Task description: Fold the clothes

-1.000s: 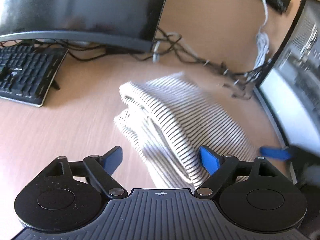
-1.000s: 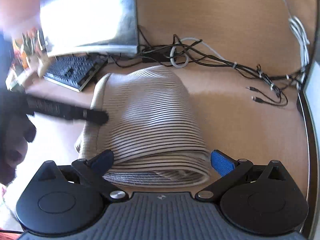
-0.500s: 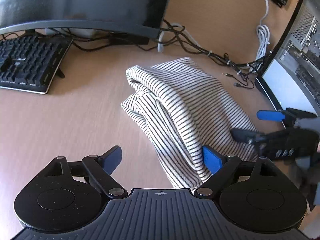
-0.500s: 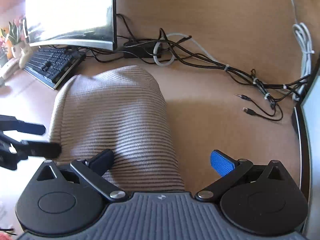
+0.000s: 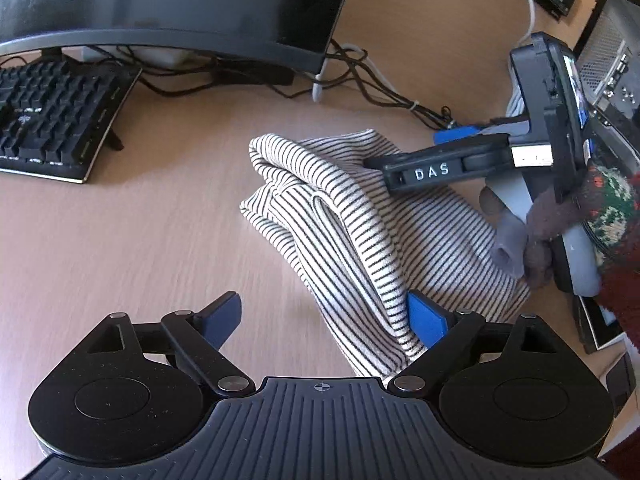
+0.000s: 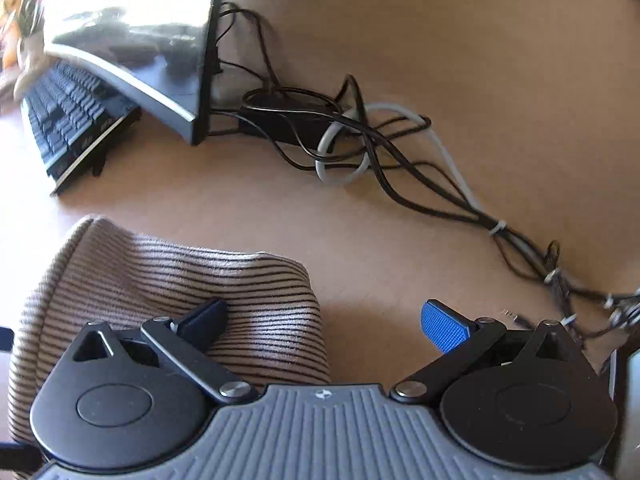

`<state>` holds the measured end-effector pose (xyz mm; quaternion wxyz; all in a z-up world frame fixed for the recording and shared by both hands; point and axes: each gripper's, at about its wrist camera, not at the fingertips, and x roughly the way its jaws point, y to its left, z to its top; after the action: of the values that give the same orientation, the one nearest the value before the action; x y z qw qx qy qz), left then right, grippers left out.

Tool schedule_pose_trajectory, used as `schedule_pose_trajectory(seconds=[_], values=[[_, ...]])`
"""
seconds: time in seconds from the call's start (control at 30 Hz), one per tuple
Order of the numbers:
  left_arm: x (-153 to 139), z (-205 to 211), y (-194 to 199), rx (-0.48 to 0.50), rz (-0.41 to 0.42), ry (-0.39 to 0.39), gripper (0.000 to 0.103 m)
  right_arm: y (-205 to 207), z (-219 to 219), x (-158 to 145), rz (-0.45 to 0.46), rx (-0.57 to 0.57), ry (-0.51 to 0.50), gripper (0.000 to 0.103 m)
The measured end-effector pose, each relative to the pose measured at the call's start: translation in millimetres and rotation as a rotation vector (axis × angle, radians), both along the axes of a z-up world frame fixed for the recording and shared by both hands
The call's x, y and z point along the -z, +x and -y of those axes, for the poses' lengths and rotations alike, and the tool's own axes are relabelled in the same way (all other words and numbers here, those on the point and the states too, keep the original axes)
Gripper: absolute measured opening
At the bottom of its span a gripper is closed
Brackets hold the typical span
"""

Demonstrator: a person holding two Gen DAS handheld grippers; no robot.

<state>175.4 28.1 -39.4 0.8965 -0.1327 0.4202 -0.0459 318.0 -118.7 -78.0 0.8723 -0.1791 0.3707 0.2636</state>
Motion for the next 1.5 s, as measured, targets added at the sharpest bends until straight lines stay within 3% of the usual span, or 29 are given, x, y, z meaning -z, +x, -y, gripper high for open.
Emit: schedule_pose_trajectory(seconds=[0.23, 0.33, 0.4, 0.5, 0.63, 0.73, 0.83, 1.07, 1.27, 1.5], values=[[4, -3, 0, 0.010, -0.011, -0.027, 0.097, -34, 34, -22, 0.004, 0.053, 0.145, 0.103], [4, -4, 0, 0.009, -0.016, -0.039, 0.097, -49, 45, -7, -0.048, 0.081, 0.137, 0.103], [3, -5, 0, 0.008, -0.024, -0.053, 0.097, -52, 54, 5, -0.089, 0.130, 0.187, 0.103], [-7, -10, -1, -0.009, -0.035, -0.084, 0.094, -46, 57, 4, -0.132, 0.160, 0.211, 0.103], [-29, -13, 5, -0.042, 0.006, -0.156, 0.094, -50, 68, -15, -0.109, 0.111, 0.238, 0.103], [-32, -2, 23, -0.045, 0.008, -0.140, 0.095, -41, 93, -19, -0.209, 0.137, 0.388, 0.103], [-19, 13, 40, -0.050, -0.053, -0.077, 0.093, -28, 109, -9, -0.339, 0.155, 0.500, 0.103], [-5, 19, 39, -0.074, -0.089, -0.086, 0.093, -27, 92, 18, -0.430, 0.078, 0.440, 0.103], [-2, 17, 30, -0.081, -0.099, -0.120, 0.091, -32, 85, 24, -0.469, 0.042, 0.463, 0.103], [6, 10, 13, -0.052, -0.101, -0.229, 0.083, -44, 67, 23, -0.480, -0.013, 0.425, 0.103]])
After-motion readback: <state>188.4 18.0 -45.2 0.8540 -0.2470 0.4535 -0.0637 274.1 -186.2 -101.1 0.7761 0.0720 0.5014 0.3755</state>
